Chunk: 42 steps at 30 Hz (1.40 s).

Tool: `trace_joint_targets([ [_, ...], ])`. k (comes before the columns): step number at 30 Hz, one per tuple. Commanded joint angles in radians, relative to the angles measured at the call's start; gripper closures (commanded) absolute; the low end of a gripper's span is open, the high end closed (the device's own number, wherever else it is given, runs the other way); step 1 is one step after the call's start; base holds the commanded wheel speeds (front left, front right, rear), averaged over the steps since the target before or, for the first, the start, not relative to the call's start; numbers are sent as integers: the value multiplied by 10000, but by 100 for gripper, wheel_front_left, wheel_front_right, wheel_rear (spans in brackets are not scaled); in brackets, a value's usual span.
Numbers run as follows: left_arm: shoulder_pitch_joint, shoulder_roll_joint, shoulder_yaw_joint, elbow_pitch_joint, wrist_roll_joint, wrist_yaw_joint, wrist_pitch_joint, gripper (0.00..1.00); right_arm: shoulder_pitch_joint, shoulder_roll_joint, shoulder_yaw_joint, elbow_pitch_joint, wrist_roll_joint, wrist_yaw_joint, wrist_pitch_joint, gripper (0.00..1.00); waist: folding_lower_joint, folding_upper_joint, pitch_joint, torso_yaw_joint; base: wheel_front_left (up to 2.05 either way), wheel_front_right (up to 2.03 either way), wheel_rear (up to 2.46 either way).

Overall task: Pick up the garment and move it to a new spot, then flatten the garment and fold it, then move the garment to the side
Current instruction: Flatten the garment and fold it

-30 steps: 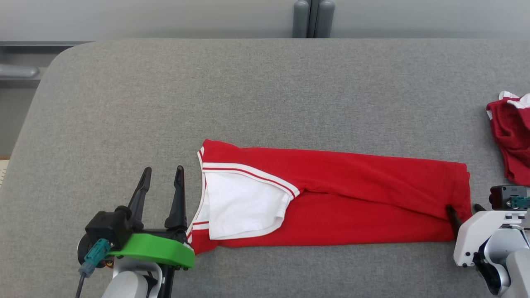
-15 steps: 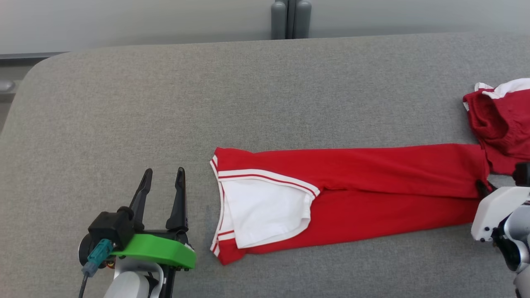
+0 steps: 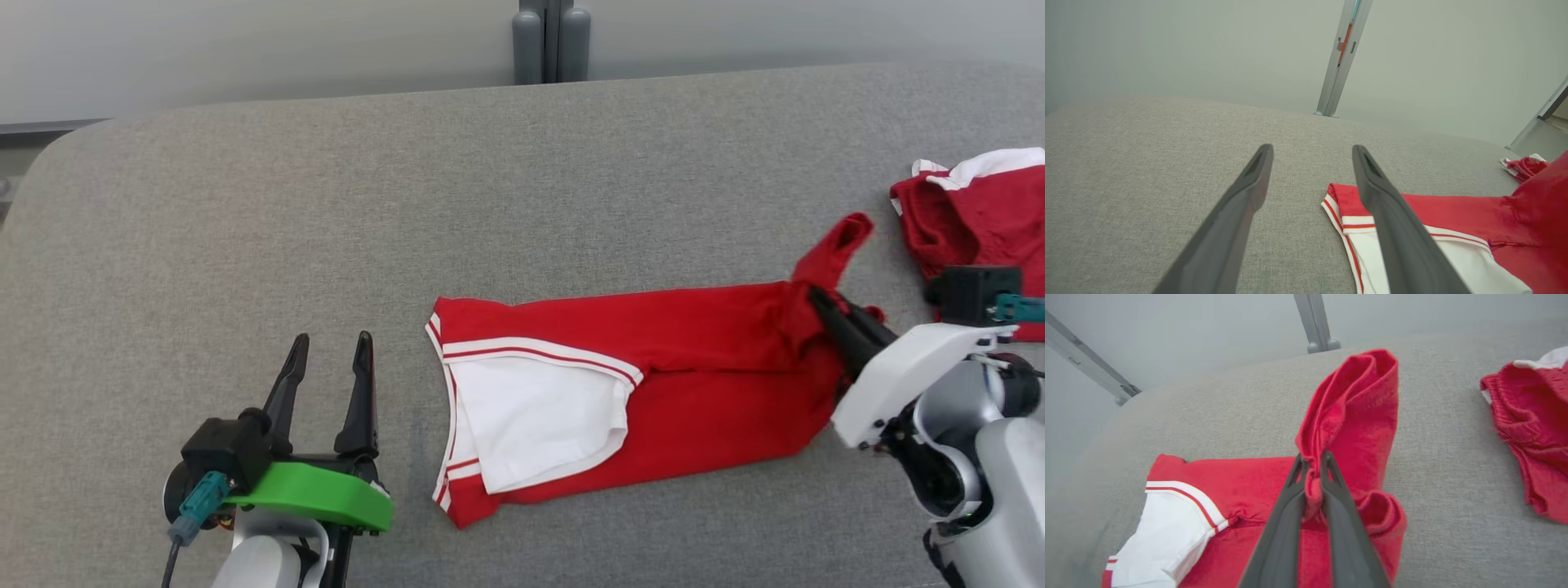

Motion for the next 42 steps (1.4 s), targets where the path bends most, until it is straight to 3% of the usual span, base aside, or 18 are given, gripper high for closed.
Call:
trace_joint_targets([
  [1, 3, -41, 62, 18, 65, -39, -26, 0, 135, 58, 281, -368, 176, -7, 150, 100, 0, -1, -54, 110, 0, 0, 0],
  [6, -54, -129, 130, 44, 60, -108, -26, 0, 78, 437, 1746, -1372, 628, -7, 585, 100, 0, -1, -111, 456, 0, 0, 0],
  [10, -29, -203, 234, 36, 60, -143, -26, 0, -154, 969, 2765, -1482, 962, -6, 677, 100, 0, -1, -122, 705, 0, 0, 0],
  [18, -77, -409, 284, 116, 131, -313, -24, 0, -572, 1722, 4021, -290, 1205, -6, 412, 100, 0, -1, -149, 1255, 0, 0, 0],
  [26, 26, -532, 397, 240, 228, -428, -26, 0, -1095, 2085, 4421, 1386, 1372, -6, -105, 100, 0, -1, -121, 1493, 0, 0, 0],
  [27, 24, -546, 409, 262, 244, -450, -24, 0, -1180, 2134, 4411, 1620, 1381, -6, -244, 69, 0, -1, -120, 1503, 0, 0, 0],
  [28, 24, -562, 415, 279, 267, -461, -24, 0, -1246, 2172, 4440, 1760, 1422, -6, -345, 22, 0, -1, -122, 1509, 0, 0, 0],
  [29, 25, -582, 415, 296, 283, -485, -24, 0, -1348, 2231, 4499, 1926, 1489, -6, -506, 0, 0, -1, -127, 1515, 0, 0, 0],
  [36, 103, -673, 388, 404, 373, -564, -24, 0, -1718, 2355, 4618, 2280, 1742, -6, -1521, 0, 0, -1, -211, 1477, 0, 0, 0],
  [42, 123, -706, 418, 409, 505, -590, -24, 0, -2002, 1953, 3735, 2439, 724, -6, -2925, 0, 0, -1, -215, 1323, 0, 0, 0],
])
